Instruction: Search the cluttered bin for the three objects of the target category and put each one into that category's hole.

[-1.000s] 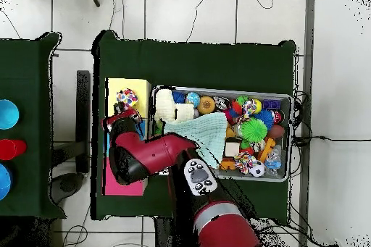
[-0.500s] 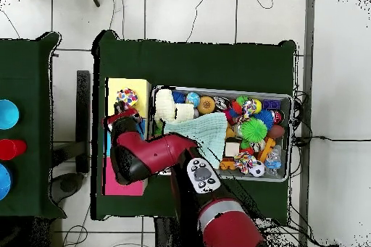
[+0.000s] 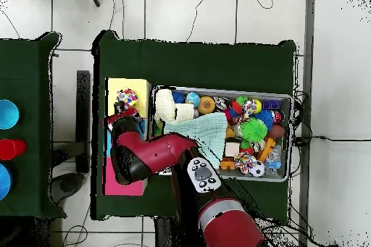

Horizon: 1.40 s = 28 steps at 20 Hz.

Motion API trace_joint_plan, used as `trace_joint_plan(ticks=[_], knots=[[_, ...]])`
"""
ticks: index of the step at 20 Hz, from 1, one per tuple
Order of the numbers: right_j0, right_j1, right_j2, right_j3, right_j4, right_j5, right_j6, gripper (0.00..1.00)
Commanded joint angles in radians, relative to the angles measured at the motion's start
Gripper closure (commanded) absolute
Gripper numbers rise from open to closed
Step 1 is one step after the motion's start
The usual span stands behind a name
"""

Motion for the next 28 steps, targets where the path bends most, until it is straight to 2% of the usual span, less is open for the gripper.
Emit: trace_joint_plan(ticks=[1, 15, 16, 28], knots=[[-0.034, 0.065, 0.037, 0.021, 0.03, -0.035, 0.227, 1.0], [-0.031, 0.066, 0.033, 0.02, 0.033, -0.052, 0.229, 1.0], [-0.033, 0.067, 0.034, 0.021, 0.034, -0.051, 0.229, 0.0], [-0.035, 0.063, 0.038, 0.017, 0.035, -0.054, 0.225, 0.0]])
